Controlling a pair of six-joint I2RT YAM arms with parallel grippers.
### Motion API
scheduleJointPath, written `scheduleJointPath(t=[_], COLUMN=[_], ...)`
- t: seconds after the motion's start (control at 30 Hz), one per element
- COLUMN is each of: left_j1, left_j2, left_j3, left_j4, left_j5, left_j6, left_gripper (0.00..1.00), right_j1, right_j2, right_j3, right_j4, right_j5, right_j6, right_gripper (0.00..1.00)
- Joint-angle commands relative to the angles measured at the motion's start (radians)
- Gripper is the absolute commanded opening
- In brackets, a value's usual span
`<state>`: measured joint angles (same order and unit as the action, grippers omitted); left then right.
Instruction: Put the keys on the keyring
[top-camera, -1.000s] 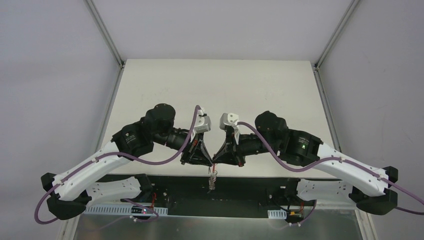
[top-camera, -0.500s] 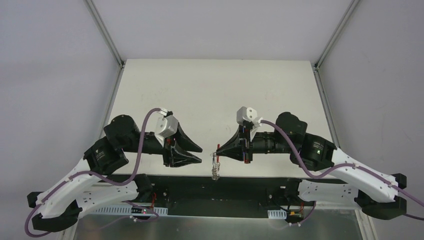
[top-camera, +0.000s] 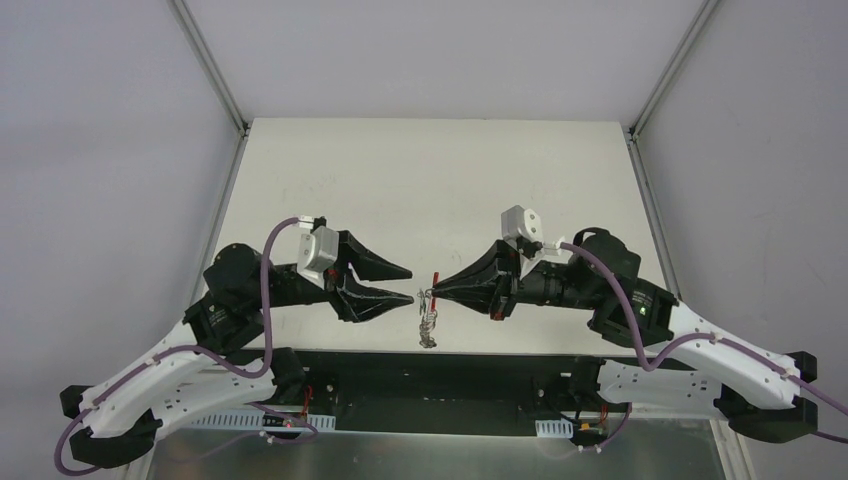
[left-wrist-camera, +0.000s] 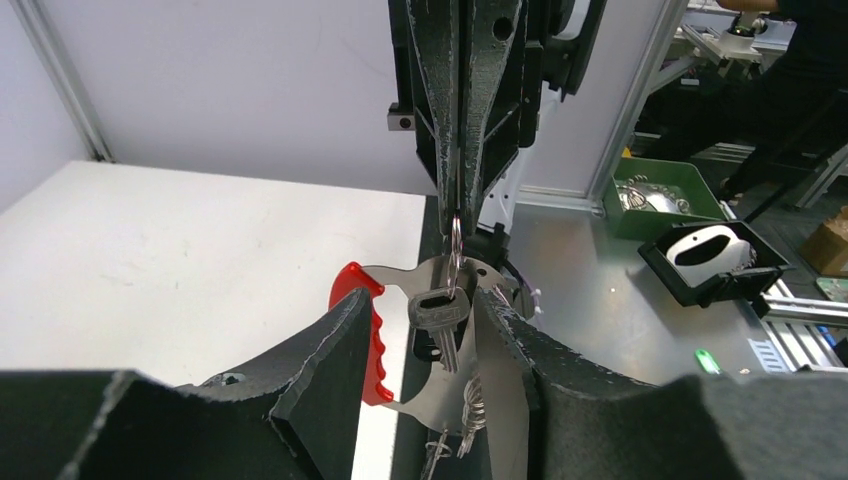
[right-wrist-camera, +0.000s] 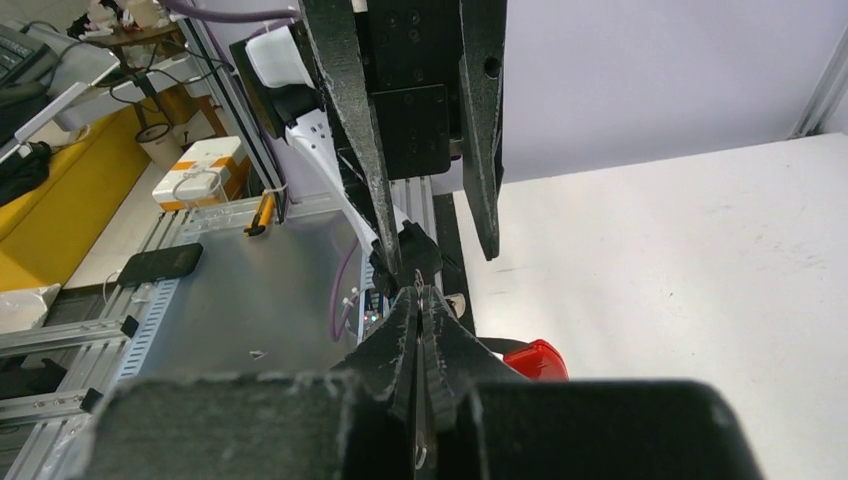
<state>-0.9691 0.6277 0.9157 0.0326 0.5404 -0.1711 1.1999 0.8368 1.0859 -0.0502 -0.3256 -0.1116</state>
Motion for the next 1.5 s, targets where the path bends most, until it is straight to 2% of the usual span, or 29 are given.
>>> scheduleJointPath(t=[0.0, 0.67, 1.47], left_j1=[-0.005, -0.005, -0.005], left_j2=[0.011, 0.081, 0.069], left_j3=[-0.011, 0.009, -0.001], left_j4=[0.153, 0.227, 0.232], left_j5=[-0.005, 0.094, 0.097], left_j6=[0.002, -0.047, -0.038], left_gripper=[0.42, 0.42, 0.42], right_j1=[0.006, 0.007, 0.007], right_j2=[-0.036, -0.066, -0.054], right_j3=[0.005, -0.014, -0.015], right_j4=[0.121, 0.116, 0.138], right_j5=[0.007, 0.052, 0.057], right_j6=[0.023, 0.014, 0.011], right_gripper=[0.00, 0.00, 0.00])
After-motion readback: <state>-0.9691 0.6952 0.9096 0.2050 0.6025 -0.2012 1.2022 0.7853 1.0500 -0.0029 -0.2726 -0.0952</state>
